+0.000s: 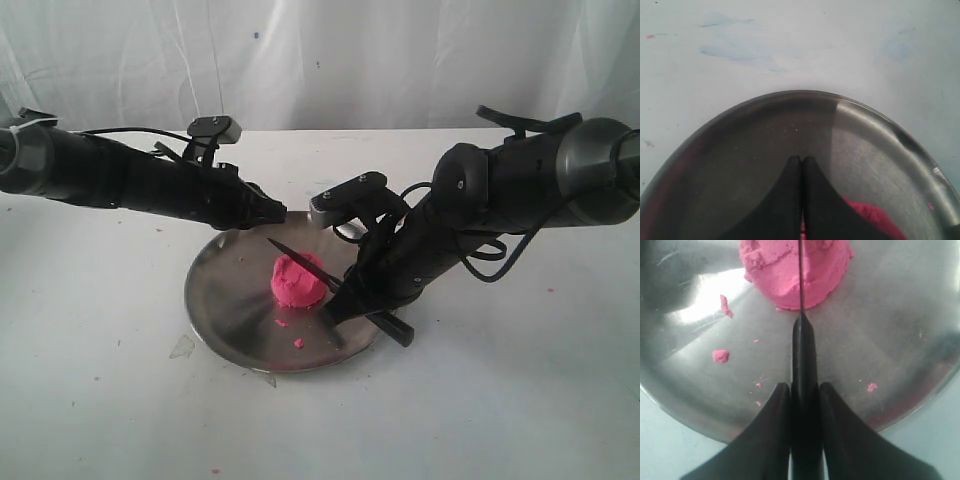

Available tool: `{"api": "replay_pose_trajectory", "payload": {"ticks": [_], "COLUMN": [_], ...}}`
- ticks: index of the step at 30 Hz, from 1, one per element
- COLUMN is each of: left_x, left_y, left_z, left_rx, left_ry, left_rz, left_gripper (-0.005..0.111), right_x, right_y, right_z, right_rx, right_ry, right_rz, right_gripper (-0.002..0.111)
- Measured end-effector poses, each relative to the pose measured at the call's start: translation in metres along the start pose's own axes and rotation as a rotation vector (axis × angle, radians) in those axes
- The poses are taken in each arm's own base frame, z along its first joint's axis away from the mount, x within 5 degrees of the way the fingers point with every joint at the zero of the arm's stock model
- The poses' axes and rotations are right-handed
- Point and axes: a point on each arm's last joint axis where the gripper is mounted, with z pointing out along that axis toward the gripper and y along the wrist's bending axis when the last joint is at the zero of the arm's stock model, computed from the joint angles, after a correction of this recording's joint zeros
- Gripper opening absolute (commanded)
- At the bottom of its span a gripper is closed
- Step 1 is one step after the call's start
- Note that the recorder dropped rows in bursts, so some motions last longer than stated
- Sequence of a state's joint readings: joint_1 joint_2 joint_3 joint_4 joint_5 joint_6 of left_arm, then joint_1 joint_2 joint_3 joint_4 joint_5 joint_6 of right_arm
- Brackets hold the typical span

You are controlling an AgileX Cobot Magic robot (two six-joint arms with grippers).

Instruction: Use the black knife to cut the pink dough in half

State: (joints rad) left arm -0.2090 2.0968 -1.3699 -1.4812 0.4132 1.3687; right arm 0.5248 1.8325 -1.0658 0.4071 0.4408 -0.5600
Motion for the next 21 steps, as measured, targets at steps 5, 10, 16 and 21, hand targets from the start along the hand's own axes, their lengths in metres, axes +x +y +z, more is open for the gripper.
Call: {"api": "replay_pose_trajectory", "payload": {"ticks": [5, 10, 16, 21], "left_x": [0.007, 0.016, 0.016, 0.018], "left_y": [0.005, 0.009, 0.009, 0.010], "left_z": [0.007, 0.014, 0.014, 0.016], "left_rx": [0.005, 0.007, 0.009, 0.010], "left_ry": [0.018, 0.036, 0.036, 0.038], "left_rz": [-0.015, -0.039, -0.039, -0.046], "left_gripper": [0.000, 0.000, 0.000, 0.000], "right_x": [0.000, 0.000, 0.000, 0.000], "right_y": [0.000, 0.000, 0.000, 0.000], "right_z": [0.000, 0.000, 0.000, 0.000], "right_rx": [0.000, 0.000, 0.000, -0.003], "right_ry": [0.000, 0.000, 0.002, 0.003], "right_rz": [0.000, 0.000, -0.004, -0.002], "right_gripper": [0.000, 0.000, 0.000, 0.000]}}
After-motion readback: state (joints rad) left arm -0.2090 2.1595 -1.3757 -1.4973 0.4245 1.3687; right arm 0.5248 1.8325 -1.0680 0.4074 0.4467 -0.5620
